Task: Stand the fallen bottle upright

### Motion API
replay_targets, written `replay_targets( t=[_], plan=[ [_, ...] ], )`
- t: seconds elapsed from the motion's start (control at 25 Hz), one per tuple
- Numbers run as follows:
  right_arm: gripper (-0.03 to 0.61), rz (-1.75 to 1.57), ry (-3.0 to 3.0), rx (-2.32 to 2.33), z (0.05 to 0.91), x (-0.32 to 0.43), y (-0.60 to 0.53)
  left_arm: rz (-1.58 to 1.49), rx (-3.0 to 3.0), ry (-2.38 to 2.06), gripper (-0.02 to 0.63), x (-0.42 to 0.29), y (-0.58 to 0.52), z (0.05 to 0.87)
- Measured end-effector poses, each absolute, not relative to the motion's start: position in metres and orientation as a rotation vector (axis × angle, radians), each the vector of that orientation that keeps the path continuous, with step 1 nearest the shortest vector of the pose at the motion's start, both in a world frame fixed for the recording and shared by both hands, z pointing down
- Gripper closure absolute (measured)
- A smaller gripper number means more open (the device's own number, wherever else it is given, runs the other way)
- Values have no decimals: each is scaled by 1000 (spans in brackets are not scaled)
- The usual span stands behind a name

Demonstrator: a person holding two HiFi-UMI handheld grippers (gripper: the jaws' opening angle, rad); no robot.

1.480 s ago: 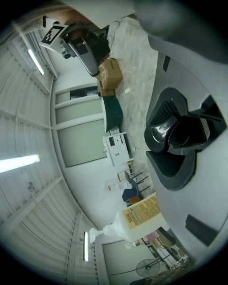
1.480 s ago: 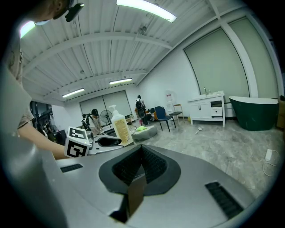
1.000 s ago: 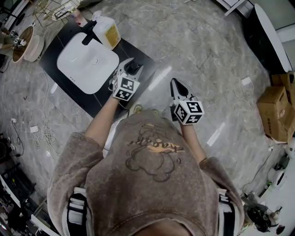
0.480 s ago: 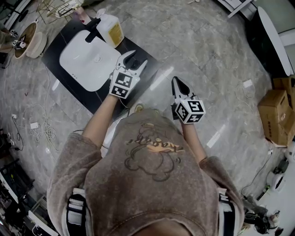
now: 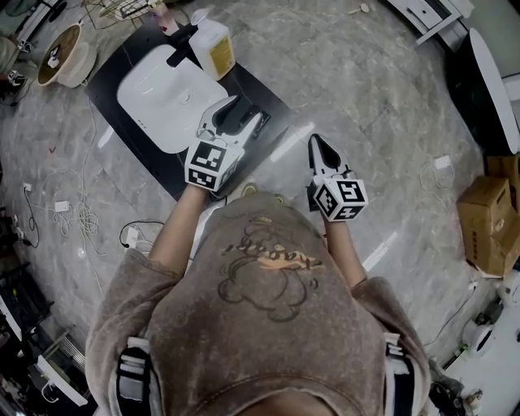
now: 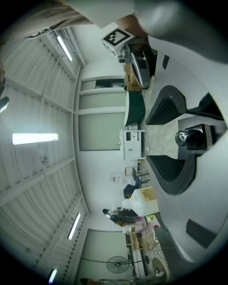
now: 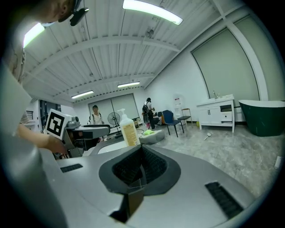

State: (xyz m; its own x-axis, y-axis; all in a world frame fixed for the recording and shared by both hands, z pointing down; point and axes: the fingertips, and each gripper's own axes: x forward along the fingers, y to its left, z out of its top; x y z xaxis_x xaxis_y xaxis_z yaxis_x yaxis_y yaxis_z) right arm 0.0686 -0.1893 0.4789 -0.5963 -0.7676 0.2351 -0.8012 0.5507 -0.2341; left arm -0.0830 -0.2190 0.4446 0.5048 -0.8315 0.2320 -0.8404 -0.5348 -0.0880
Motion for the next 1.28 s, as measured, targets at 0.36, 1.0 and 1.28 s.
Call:
replay_targets(
  t=[0.36,1.0,1.28],
  plan=[
    [580,445,-2723,1289,470,49,-190,195,2554,-1610,403,-114,-191,433],
    [581,392,-2757,1282,468,37,-191,143,2504,-1618,592,-115,-176,461],
    [581,391,-2752,1279,472,39,-189,131,2442,-1628,595,-122,-175,475]
  ],
)
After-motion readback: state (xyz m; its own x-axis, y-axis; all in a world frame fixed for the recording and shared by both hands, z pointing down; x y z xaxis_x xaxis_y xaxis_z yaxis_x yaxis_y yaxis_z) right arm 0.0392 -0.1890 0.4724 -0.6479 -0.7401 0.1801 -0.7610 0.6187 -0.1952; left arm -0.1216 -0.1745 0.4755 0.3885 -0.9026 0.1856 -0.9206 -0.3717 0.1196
